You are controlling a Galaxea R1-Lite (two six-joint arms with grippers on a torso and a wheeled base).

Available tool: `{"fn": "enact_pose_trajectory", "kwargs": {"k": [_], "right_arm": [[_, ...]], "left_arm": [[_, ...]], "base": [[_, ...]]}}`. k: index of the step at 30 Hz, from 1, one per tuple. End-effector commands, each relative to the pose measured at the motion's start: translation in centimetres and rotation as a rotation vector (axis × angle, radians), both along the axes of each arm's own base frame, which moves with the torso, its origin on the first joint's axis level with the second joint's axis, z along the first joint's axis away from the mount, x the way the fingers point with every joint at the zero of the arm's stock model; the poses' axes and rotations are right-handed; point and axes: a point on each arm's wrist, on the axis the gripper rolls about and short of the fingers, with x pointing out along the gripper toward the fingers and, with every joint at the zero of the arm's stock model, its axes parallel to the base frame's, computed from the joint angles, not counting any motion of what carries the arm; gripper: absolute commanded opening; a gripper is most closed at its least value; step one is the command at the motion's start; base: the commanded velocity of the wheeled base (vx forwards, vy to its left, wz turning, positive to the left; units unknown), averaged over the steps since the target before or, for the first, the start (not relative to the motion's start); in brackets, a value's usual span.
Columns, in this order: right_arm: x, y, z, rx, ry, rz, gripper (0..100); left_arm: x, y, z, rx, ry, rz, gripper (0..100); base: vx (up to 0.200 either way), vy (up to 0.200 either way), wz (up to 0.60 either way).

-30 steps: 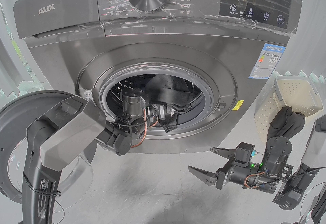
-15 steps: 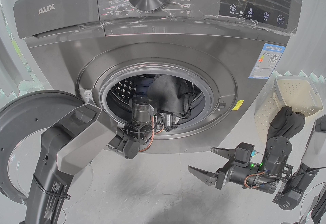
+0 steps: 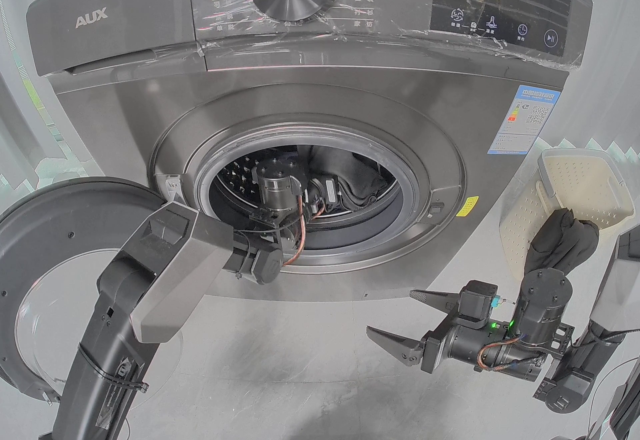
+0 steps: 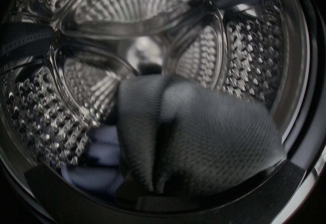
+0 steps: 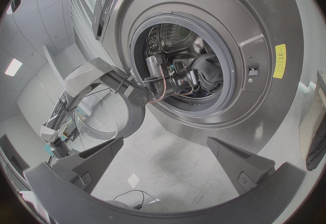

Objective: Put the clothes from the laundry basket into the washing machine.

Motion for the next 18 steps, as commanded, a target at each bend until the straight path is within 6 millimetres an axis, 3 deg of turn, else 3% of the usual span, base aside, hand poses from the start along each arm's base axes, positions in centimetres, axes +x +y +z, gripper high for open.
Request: {"fn": "enact_pose_trajectory", "kwargs": {"k": [1,9,10,16,17,18], "right_arm": [[0.2,0.2,-0.3,-0.004,0.006,0.003,100],[0.4,0.4,-0.6,-0.008,0.01,0.003,100],[0.4,0.4,-0.6,-0.008,0.01,0.003,100],[0.5,0.2,-0.4,-0.005,0.007,-0.005,100],[0.5,0.2,-0.4,-0.004,0.006,-0.007,100],[0.5,0.2,-0.4,-0.004,0.006,-0.007,100]], "left_arm": [[2.9,1.9,0.0,-0.057,-0.073,0.098,0],[3.2,2.5,-0.1,-0.071,-0.088,0.109,0],[3.1,2.4,-0.1,-0.071,-0.087,0.107,100],[2.0,1.8,0.7,-0.075,-0.046,0.087,100],[0.2,2.3,1.8,-0.043,0.032,0.075,100],[0.1,2.4,1.9,-0.039,0.037,0.072,100]], "base": [[0.0,0.0,0.0],[0.0,0.0,0.0],[0.0,0.0,0.0],[0.0,0.0,0.0],[0.0,0.0,0.0],[0.0,0.0,0.0]]}}
